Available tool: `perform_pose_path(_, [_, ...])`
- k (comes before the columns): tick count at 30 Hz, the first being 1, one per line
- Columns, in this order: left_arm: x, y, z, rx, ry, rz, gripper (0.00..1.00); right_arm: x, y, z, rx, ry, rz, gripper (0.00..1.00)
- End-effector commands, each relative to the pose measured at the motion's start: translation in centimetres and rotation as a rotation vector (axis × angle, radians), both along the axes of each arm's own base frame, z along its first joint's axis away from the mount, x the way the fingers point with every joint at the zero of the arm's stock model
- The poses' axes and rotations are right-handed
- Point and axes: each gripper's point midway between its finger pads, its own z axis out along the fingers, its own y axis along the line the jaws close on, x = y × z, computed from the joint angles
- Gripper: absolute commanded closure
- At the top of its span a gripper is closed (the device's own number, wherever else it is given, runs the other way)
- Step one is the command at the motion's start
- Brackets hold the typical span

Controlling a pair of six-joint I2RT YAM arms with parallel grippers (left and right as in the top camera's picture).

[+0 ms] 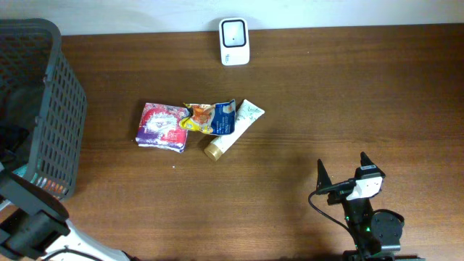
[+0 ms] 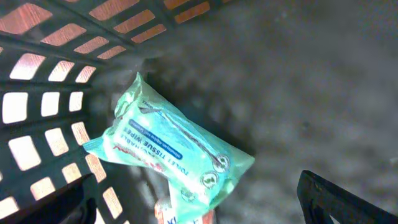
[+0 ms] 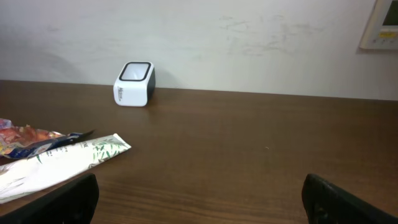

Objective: Scan the item barcode
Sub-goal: 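Reach into the basket and grasp the green tissue wipes pack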

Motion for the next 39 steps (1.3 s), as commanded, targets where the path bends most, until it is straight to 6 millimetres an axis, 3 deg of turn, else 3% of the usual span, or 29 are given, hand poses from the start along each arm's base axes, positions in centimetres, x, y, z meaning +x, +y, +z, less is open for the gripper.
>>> perform_pose_path(1, [0.0, 0.3, -1.7, -0.028, 0.013, 0.018, 0.0, 0.0, 0.1, -0.3, 0.008, 0.004, 0.001, 0.01])
perform_pose_path(8, [-0.3, 0.5, -4.7, -0.054, 0.071, 0.045, 0.03, 0.0, 0.1, -0.3, 0.008, 0.004, 0.001, 0.01])
perform_pose_path(16, [-1.4, 0.9, -5.3, -0.026, 0.131, 0.059, 0.05, 0.0, 0.1, -0.3, 0.008, 0.004, 0.001, 0.01])
perform_pose_path(22, [-1.7, 0.6, -7.8, -0.068, 0.177, 0.056, 0.08, 0.0, 0.1, -0.3, 0.008, 0.004, 0.001, 0.01])
perform_pose_path(26, [-1.8, 0.7, -8.4, -0.066, 0.187, 0.057, 0.1, 0.0, 0.1, -0.3, 0.008, 0.004, 0.001, 0.01])
perform_pose_path(27, [-1.8, 0.7, -8.5, -0.069, 0.19, 0.056, 0.16, 0.0, 0.1, -0.3, 0.008, 0.004, 0.001, 0.01])
perform_pose_path(28, [-1.9, 0.6, -8.6, -0.072, 0.194, 0.056, 0.3, 0.0, 0.1, -0.3, 0.008, 0.004, 0.001, 0.01])
perform_pose_path(29, [-1.9, 0.6, -8.7, -0.075, 0.196, 0.056, 0.51, 0.0, 0.1, -0.3, 0.008, 0.004, 0.001, 0.01])
perform_pose_path(30, [-1.9, 0.6, -8.7, -0.075, 0.196, 0.056, 0.6, 0.0, 0.1, -0.3, 0.008, 0.004, 0.001, 0.01])
perform_pose_path(31, [-1.9, 0.6, -8.7, -0.074, 0.196, 0.056, 0.8, 0.0, 0.1, -0.3, 0.008, 0.004, 0.001, 0.01])
perform_pose_path(32, [-1.9, 0.6, -8.7, -0.074, 0.196, 0.056, 0.93, 0.0, 0.1, -0.3, 0.008, 0.004, 0.001, 0.01])
perform_pose_path(33, [-1.9, 0.6, -8.7, -0.074, 0.196, 0.055, 1.0, 0.0, 0.1, -0.3, 0.008, 0.004, 0.001, 0.01])
perform_pose_path(37, [-1.2, 0.3, -7.7, -0.059, 0.21, 0.002, 1.0, 0.0, 0.1, -0.3, 0.008, 0.004, 0.001, 0.01])
perform_pose_path(39, [-0.2, 0.4, -5.7, -0.007, 0.21, -0.016, 1.0, 0.0, 0.1, -0.3, 0.008, 0.004, 0.001, 0.01])
